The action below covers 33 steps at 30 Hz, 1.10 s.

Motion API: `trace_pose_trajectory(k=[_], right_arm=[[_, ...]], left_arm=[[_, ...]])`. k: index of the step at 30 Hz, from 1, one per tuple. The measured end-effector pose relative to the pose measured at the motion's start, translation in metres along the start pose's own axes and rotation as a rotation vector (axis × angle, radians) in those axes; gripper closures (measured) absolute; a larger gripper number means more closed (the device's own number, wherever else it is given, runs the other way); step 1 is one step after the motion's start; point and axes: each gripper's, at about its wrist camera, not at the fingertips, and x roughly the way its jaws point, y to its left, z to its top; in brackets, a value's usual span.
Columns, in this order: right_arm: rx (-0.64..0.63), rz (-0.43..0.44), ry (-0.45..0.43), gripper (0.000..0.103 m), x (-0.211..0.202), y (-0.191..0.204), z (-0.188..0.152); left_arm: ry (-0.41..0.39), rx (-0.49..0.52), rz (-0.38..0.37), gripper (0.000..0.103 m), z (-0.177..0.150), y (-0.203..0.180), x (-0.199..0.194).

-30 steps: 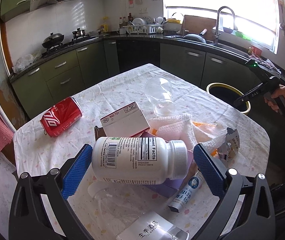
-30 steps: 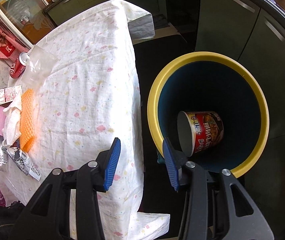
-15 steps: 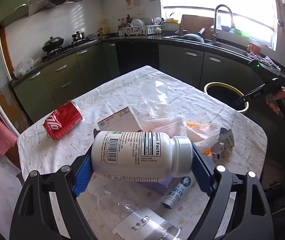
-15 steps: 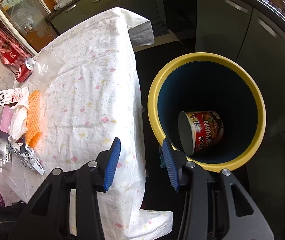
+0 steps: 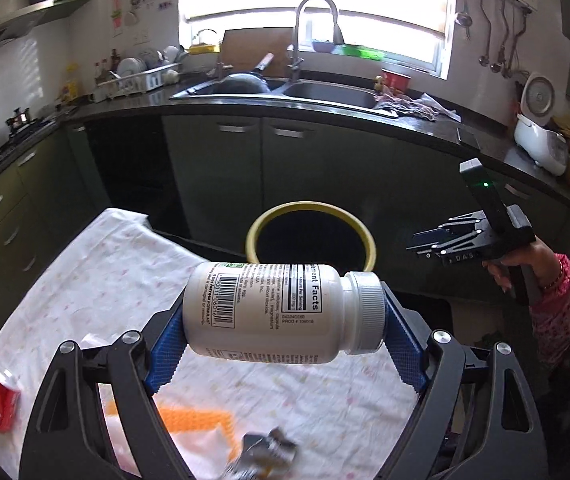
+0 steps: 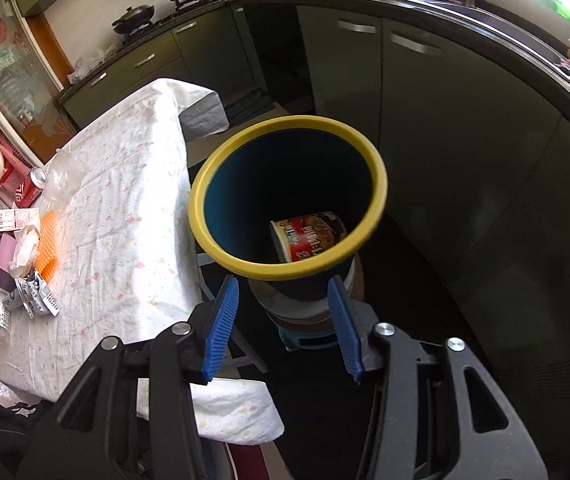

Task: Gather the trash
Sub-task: 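Carry the pill bottle over the bin and open the left tool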

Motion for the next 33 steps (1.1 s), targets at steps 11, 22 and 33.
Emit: trace_pose_trajectory(k=[11, 22, 33], right_arm=[[0.123, 0.015, 0.0, 0.056, 0.004, -0.058, -0.032], [0.114, 0.051, 0.016, 0.054, 0.021, -0.055, -0.034], [-0.01, 0.071, 0.034, 0.054, 0.025, 0.003, -0.017]], left_arm=[[0.168, 0.0, -0.021, 0.017, 0.079, -0.033, 0.2], [0.062, -0.081, -0.004, 0.007, 0.089, -0.014, 0.148], [-0.11, -0.229, 0.187, 0.005, 0.009, 0.046, -0.034]])
